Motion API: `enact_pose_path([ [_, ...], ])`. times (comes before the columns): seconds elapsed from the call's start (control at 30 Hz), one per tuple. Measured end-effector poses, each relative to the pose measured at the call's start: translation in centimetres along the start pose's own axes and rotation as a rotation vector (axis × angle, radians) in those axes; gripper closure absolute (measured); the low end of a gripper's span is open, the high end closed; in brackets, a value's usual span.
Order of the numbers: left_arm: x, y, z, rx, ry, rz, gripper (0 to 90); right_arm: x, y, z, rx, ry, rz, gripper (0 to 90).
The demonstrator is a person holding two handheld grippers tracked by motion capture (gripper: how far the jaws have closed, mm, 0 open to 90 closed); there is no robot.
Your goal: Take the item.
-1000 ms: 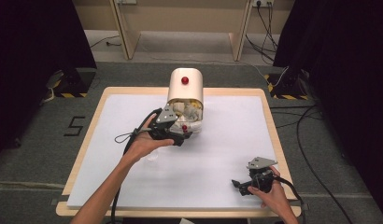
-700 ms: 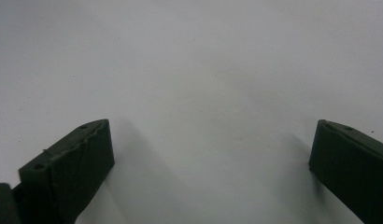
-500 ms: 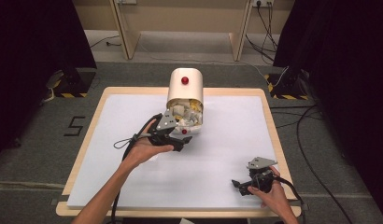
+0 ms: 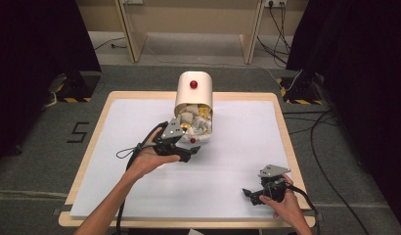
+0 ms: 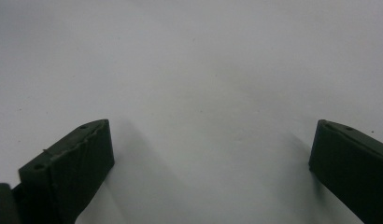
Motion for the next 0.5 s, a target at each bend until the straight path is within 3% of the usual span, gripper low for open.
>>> enact_pose_path([
  [0.5,0.01,-0.07,-0.56,-0.005,-0.019,-0.035,22.1,-0.01,0.00,0.00,0.002,0.001,0.001,0.5],
])
Point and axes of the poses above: each handheld gripper's, and its own axes: z roughly forward along the jaws, y roughly out of its top, x roughly to its left, the point moved 2 cm from there along z, roughly forward along the jaws, and after that the axes turned 11 degrees about z, right-handed, at the moved point
